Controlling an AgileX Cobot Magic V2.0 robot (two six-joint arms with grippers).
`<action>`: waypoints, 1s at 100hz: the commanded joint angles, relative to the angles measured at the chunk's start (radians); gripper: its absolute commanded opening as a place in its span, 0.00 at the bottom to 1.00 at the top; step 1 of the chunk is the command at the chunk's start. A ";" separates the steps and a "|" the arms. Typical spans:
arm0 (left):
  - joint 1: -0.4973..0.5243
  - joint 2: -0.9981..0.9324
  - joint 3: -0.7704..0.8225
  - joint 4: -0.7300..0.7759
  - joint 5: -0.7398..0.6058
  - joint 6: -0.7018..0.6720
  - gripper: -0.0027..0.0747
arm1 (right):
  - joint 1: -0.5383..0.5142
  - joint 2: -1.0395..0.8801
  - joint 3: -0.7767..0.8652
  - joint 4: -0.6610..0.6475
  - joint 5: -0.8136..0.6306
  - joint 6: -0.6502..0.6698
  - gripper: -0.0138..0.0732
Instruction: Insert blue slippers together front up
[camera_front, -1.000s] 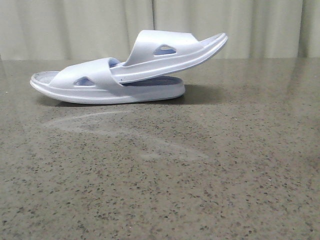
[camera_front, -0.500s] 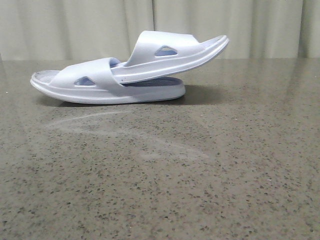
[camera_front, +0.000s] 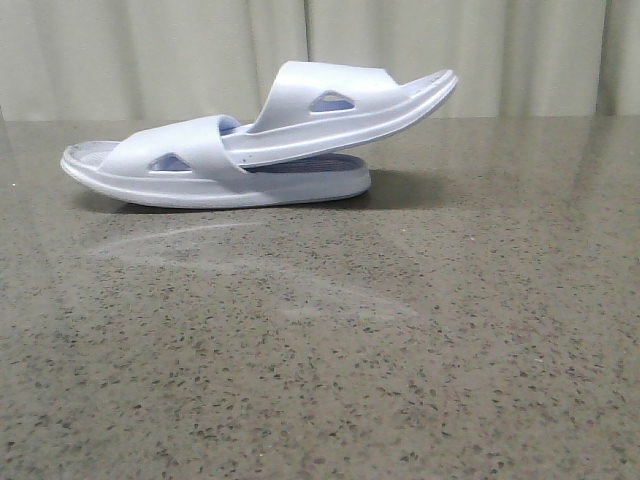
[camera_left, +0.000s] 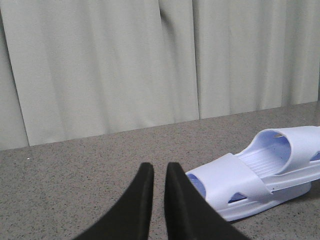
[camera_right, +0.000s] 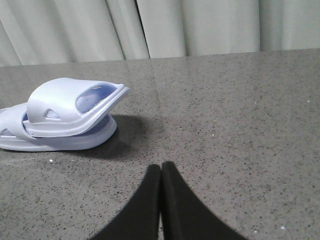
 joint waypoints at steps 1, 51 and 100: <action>-0.010 0.005 -0.028 -0.039 -0.008 0.000 0.05 | -0.001 0.001 -0.028 0.034 -0.024 -0.015 0.07; 0.007 -0.037 0.033 0.310 -0.181 -0.593 0.06 | -0.001 0.001 -0.028 0.034 -0.024 -0.015 0.07; 0.062 -0.391 0.318 1.327 -0.373 -1.495 0.05 | -0.001 0.001 -0.028 0.034 -0.024 -0.015 0.07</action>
